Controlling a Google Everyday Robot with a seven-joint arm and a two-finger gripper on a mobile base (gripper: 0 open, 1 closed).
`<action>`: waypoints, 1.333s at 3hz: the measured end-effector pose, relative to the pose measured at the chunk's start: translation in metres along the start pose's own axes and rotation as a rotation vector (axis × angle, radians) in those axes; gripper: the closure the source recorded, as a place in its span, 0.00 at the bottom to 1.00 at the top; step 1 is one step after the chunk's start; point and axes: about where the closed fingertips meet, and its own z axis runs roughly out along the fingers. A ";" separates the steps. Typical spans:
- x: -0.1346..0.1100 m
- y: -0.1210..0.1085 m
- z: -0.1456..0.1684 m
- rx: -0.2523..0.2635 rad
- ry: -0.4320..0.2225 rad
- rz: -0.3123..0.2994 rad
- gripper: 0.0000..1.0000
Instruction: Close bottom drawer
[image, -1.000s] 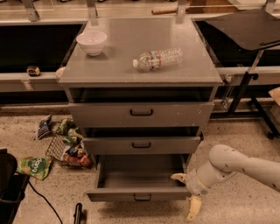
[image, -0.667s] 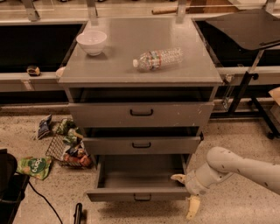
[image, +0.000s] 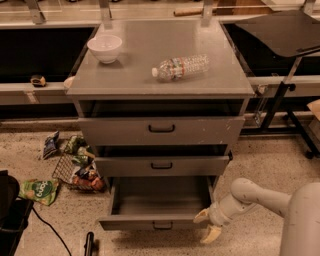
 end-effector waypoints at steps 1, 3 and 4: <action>0.026 -0.010 0.032 -0.003 -0.016 0.001 0.63; 0.059 -0.026 0.066 0.014 -0.040 0.042 1.00; 0.059 -0.026 0.066 0.014 -0.040 0.042 1.00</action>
Offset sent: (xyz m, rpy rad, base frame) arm 0.0263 -0.0108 -0.1345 0.0432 0.0322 -0.0892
